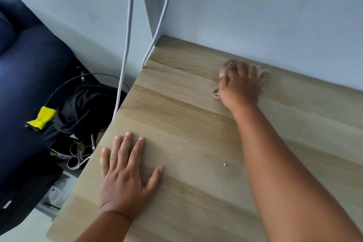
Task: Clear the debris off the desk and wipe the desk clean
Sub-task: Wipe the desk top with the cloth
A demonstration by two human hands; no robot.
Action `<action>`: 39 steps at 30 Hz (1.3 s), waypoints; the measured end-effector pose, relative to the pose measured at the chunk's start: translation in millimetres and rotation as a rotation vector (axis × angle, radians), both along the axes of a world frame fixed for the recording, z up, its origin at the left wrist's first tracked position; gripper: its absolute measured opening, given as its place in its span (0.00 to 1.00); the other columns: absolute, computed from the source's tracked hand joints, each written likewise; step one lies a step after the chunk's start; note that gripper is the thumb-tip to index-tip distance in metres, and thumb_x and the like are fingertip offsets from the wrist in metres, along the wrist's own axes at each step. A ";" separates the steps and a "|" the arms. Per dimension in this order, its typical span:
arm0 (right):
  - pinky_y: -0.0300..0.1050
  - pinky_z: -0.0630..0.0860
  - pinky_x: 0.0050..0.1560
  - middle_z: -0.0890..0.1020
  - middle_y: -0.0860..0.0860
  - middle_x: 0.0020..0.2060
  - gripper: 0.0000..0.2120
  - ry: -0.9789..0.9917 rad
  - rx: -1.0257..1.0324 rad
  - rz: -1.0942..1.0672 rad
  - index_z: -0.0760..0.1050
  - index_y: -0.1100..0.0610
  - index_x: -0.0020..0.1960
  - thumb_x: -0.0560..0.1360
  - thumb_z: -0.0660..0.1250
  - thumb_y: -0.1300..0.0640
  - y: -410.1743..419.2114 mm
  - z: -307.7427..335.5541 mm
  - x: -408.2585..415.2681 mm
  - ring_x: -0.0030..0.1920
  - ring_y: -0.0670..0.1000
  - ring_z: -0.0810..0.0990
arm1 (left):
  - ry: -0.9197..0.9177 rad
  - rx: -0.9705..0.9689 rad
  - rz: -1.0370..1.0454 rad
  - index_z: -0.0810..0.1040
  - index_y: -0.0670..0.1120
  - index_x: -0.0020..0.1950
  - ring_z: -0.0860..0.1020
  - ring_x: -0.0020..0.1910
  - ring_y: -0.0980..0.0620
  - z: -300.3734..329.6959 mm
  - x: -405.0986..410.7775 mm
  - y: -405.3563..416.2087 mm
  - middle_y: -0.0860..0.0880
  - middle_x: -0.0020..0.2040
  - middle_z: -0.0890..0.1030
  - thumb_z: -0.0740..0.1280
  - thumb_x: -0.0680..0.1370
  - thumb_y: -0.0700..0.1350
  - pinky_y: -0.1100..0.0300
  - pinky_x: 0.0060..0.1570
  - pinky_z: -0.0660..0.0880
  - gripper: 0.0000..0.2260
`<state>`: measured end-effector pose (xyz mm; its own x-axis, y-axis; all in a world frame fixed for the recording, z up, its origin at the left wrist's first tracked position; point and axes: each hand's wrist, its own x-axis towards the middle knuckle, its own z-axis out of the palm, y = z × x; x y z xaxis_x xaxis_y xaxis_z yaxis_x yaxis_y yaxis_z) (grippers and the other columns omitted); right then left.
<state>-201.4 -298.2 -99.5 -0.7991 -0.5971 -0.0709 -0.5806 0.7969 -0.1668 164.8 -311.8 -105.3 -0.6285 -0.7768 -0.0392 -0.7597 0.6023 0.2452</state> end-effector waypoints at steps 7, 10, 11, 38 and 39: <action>0.65 0.43 0.80 0.58 0.47 0.82 0.28 -0.019 0.000 0.633 0.60 0.46 0.81 0.83 0.50 0.42 35.7 1.5 59.6 0.83 0.56 0.52 | 0.006 0.000 0.000 0.63 0.48 0.81 0.46 0.83 0.49 -1.6 1.3 0.4 0.45 0.83 0.57 0.56 0.77 0.71 0.39 0.80 0.48 0.39; 0.64 0.50 0.80 0.62 0.46 0.81 0.27 -0.015 0.014 0.713 0.65 0.47 0.80 0.82 0.54 0.43 101.5 1.6 40.5 0.82 0.53 0.56 | 0.008 -0.003 0.003 0.63 0.49 0.80 0.46 0.83 0.49 -3.3 2.2 0.0 0.46 0.83 0.57 0.55 0.76 0.71 0.39 0.80 0.48 0.39; 0.63 0.52 0.80 0.63 0.48 0.81 0.27 -0.006 0.014 0.682 0.66 0.49 0.79 0.82 0.55 0.44 125.2 1.8 29.4 0.82 0.55 0.58 | 0.008 -0.003 0.004 0.63 0.49 0.80 0.46 0.83 0.49 -3.7 2.0 -0.1 0.46 0.83 0.57 0.55 0.76 0.71 0.39 0.80 0.48 0.39; 0.67 0.53 0.78 0.59 0.47 0.82 0.29 -0.032 -0.011 0.440 0.61 0.46 0.81 0.80 0.57 0.46 177.7 -0.4 213.0 0.82 0.56 0.55 | 0.005 0.029 0.019 0.61 0.52 0.81 0.45 0.83 0.48 1.0 0.6 0.3 0.47 0.83 0.54 0.51 0.80 0.67 0.42 0.80 0.42 0.32; 0.67 0.53 0.78 0.58 0.47 0.82 0.30 -0.041 -0.012 0.451 0.60 0.46 0.81 0.80 0.56 0.46 179.1 -0.9 224.3 0.82 0.56 0.54 | -0.001 0.029 0.018 0.60 0.53 0.81 0.45 0.83 0.48 0.9 0.4 -0.2 0.47 0.84 0.54 0.51 0.80 0.67 0.42 0.80 0.42 0.32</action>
